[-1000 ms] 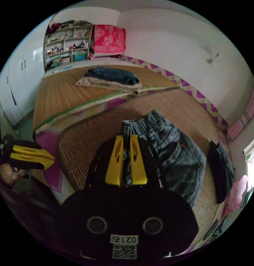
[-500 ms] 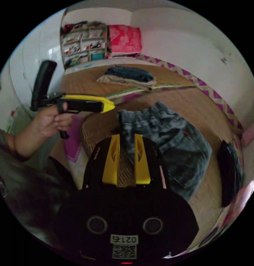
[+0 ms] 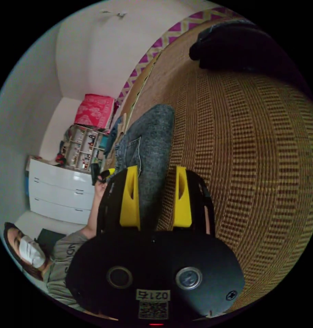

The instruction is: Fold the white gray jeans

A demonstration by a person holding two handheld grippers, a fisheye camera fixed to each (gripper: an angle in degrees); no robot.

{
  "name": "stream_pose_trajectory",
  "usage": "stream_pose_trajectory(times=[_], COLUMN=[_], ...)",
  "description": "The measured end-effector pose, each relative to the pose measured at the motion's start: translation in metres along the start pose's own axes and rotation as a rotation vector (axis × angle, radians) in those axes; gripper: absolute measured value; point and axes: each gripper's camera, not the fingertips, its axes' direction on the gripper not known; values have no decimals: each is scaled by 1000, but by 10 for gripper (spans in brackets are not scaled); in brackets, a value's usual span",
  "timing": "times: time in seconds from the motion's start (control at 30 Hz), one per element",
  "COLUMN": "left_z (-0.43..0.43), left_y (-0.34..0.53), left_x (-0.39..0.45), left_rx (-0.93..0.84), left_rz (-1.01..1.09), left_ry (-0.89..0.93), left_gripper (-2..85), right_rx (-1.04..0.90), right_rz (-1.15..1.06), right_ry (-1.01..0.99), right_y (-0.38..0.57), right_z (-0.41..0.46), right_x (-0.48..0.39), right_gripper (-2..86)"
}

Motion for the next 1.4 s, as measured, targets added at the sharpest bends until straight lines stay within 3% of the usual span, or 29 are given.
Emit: stream_pose_trajectory(times=[0.17, 0.37, 0.57, 0.77, 0.9, 1.03, 1.07, 1.23, 1.4], left_z=[5, -7, 1, 95, 160, 177, 176, 141, 74], left_y=[-22, -28, -103, -226, -269, -240, -233, -147, -58], left_x=[-12, 18, 143, 247, 274, 280, 280, 279, 258], left_rx=[-7, 109, 96, 21, 37, 127, 123, 161, 373], left_rz=[-19, 10, 286, 378, 338, 421, 443, 603, 430], left_ry=[52, 85, 98, 118, -62, -223, -245, -509, -714], left_gripper=[68, 50, 50, 57, 81, 99, 99, 71, 20], right_rx=[-64, -24, 108, 330, 416, 392, 398, 335, 281], right_rz=[6, -1, -154, -180, -61, 88, 84, -140, -420], right_ry=[-138, -251, -265, -35, 179, 531, 539, 508, 597], right_y=[-15, -16, -38, -92, -140, -162, -162, -152, -122], right_z=[9, -15, -126, -285, -334, -326, -324, -277, -168], right_x=[27, 35, -9, -37, -31, -22, -24, -90, -206], right_gripper=[90, 63, 63, 66, 107, 142, 142, 135, 129])
